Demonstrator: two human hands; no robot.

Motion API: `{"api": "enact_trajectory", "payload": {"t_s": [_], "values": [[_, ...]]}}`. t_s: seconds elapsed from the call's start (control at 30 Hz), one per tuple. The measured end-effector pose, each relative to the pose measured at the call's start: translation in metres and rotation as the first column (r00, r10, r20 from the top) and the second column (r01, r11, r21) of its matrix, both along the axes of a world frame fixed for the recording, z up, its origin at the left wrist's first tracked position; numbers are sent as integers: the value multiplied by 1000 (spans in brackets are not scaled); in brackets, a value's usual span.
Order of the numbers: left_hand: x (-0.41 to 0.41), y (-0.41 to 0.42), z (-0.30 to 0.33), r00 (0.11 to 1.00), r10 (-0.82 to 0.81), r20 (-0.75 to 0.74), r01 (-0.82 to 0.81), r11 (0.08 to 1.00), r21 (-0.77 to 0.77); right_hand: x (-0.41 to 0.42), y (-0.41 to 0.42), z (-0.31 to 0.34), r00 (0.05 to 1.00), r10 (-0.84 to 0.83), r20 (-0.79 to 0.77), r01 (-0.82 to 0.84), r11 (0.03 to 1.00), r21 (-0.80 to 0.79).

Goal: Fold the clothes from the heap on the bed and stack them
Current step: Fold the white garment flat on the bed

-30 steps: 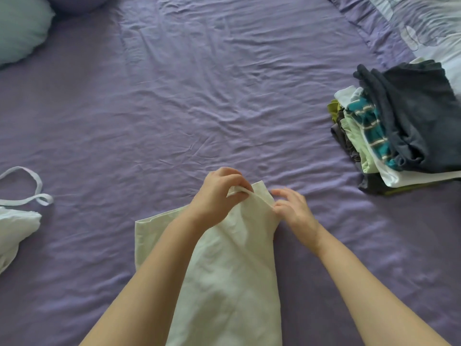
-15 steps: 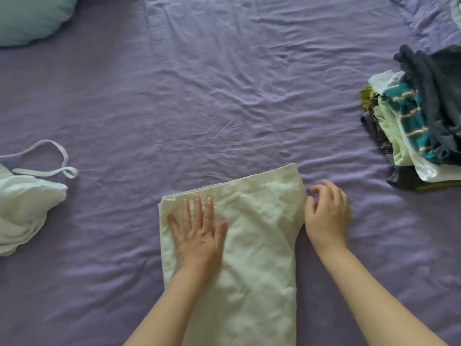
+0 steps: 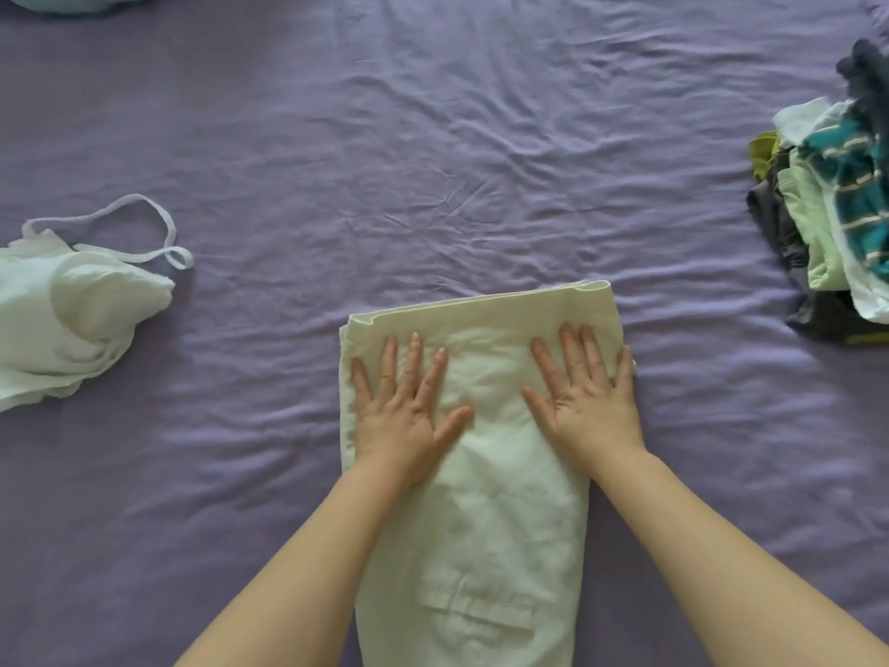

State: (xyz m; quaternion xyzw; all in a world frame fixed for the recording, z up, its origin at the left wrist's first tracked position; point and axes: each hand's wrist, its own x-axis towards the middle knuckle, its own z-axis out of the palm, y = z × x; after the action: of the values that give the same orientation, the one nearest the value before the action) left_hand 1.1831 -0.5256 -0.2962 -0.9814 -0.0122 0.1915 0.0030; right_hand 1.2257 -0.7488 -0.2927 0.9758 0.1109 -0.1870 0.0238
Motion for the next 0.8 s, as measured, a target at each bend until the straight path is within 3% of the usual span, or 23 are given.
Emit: {"api": "enact_trajectory", "payload": {"t_s": [0.1, 0.23, 0.3, 0.57, 0.63, 0.7, 0.8], "values": [[-13, -9, 21, 999, 11, 36, -9, 999, -53, -16, 12, 21, 999, 18, 36, -20, 998, 60], [-77, -27, 36, 961, -186, 203, 225, 956, -186, -86, 21, 35, 969, 184, 164, -220, 945, 241], [-116, -24, 29, 949, -224, 220, 270, 941, -203, -121, 14, 32, 969, 203, 142, -236, 930, 282], [-151, -19, 17, 983, -176, -53, 172, 982, -78, -150, 4, 14, 975, 202, -97, -184, 969, 165], [-161, -24, 25, 998, -23, -65, 18, 997, -81, -163, 5, 24, 987, 93, -130, -60, 969, 239], [-180, -30, 40, 963, 253, -87, -264, 952, -154, -188, 4, 38, 984, -45, -174, 104, 931, 350], [-209, -39, 62, 765, 598, -237, -640, 666, -384, -229, 7, 58, 949, -155, -275, 269, 853, 448]]}}
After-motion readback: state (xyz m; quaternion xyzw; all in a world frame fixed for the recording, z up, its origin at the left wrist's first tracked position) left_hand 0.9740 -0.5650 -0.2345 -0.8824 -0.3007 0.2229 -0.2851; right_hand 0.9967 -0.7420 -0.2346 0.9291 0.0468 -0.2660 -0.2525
